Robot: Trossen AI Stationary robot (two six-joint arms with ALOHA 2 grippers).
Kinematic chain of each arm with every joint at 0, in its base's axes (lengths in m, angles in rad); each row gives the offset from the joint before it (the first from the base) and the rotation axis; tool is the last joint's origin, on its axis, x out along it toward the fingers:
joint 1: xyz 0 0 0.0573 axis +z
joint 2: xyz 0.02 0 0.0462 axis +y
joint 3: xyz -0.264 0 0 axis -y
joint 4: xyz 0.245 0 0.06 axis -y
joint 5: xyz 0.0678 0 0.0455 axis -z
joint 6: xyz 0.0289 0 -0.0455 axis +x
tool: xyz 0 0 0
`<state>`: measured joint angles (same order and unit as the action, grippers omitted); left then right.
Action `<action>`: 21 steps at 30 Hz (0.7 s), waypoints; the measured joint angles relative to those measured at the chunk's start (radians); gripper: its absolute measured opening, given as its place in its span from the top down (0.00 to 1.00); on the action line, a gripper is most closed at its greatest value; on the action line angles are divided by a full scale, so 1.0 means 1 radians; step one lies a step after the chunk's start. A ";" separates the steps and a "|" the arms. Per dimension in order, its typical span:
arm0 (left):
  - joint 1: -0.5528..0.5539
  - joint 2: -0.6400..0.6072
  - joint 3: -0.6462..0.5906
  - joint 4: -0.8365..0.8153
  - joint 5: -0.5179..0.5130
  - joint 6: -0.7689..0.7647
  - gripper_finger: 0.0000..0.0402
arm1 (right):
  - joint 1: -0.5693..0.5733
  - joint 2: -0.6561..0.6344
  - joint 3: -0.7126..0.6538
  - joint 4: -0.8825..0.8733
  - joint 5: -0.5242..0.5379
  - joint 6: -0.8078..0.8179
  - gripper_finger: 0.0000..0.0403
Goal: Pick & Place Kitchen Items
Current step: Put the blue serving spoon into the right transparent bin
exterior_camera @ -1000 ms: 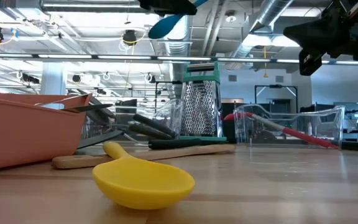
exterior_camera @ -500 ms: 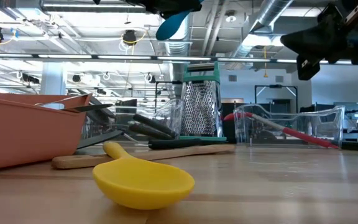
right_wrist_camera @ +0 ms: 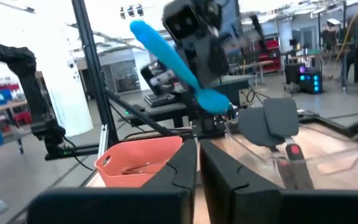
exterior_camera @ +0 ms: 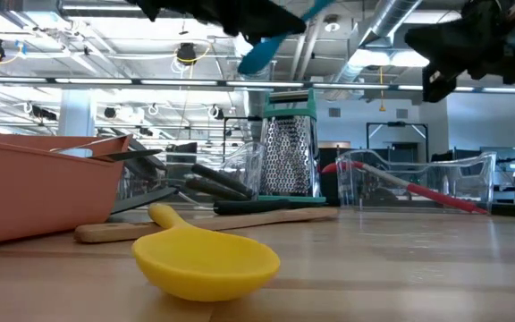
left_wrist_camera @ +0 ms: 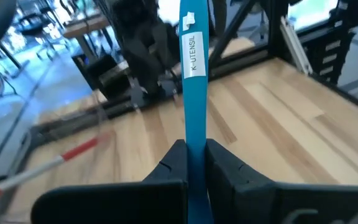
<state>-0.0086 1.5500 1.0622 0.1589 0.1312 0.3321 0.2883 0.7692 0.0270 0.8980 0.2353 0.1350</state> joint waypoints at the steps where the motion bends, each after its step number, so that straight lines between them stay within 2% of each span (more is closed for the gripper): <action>1: 0.000 0.017 0.000 0.003 0.000 0.000 0.99 | 0.003 0.021 0.007 0.014 0.001 -0.018 0.93; 5: 0.000 0.054 0.000 0.037 -0.001 -0.032 0.99 | 0.015 0.109 0.056 0.031 0.027 -0.093 0.83; 12: 0.000 0.049 0.000 0.055 0.001 -0.076 0.99 | 0.017 0.277 0.150 0.028 0.088 -0.146 0.60; 16: 0.001 0.049 0.000 0.058 0.051 -0.135 0.99 | 0.017 0.360 0.220 0.032 0.088 -0.173 0.47; 21: -0.006 0.049 0.000 0.067 0.059 -0.180 0.99 | 0.017 0.450 0.314 0.032 0.089 -0.221 0.38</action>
<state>-0.0144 1.5986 1.0622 0.2263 0.1898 0.1519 0.3054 1.2197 0.3410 0.9298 0.3243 -0.0858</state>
